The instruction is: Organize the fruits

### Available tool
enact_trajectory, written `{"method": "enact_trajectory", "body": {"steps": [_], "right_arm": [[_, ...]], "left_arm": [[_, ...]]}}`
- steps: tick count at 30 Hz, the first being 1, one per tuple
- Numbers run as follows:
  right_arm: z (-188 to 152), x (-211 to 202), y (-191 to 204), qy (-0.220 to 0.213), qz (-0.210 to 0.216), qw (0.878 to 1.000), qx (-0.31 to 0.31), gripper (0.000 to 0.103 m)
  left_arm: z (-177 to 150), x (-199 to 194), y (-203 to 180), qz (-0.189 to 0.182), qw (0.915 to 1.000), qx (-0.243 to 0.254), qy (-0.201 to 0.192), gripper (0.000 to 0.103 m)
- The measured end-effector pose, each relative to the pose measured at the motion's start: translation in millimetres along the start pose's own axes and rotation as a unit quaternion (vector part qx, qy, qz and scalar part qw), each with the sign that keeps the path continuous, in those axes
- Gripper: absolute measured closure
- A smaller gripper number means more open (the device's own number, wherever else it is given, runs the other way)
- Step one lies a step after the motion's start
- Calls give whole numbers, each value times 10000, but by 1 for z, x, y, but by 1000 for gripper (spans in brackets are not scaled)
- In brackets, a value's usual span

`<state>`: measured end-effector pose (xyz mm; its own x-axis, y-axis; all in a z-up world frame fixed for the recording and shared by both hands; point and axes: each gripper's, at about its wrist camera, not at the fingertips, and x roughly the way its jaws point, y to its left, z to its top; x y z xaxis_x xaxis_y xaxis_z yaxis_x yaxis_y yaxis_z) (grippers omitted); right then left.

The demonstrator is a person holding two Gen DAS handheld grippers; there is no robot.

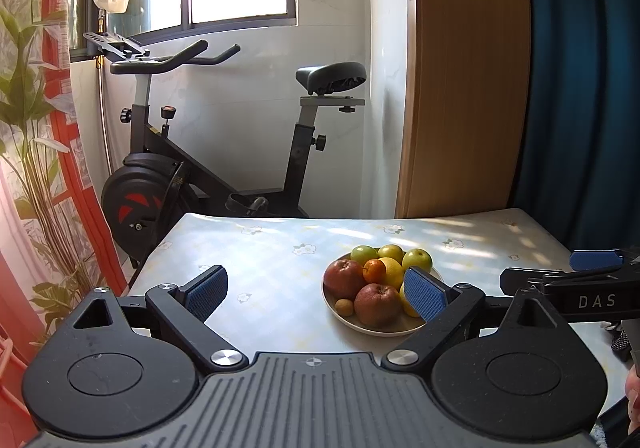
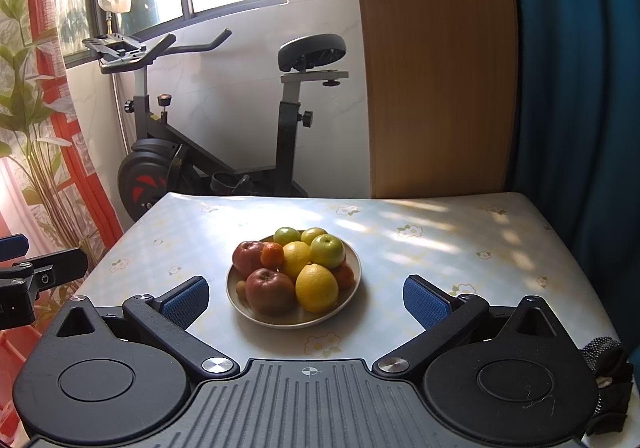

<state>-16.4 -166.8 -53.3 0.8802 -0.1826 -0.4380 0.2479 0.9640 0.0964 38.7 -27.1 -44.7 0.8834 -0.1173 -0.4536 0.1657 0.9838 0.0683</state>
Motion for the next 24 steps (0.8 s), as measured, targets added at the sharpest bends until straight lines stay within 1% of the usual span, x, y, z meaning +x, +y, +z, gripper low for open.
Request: {"method": "enact_trajectory", "body": {"steps": [24], "right_arm": [[2, 9, -8, 46, -41, 10000, 8, 0]], "left_arm": [[0, 4, 1, -41, 9999, -42, 88, 7]]}}
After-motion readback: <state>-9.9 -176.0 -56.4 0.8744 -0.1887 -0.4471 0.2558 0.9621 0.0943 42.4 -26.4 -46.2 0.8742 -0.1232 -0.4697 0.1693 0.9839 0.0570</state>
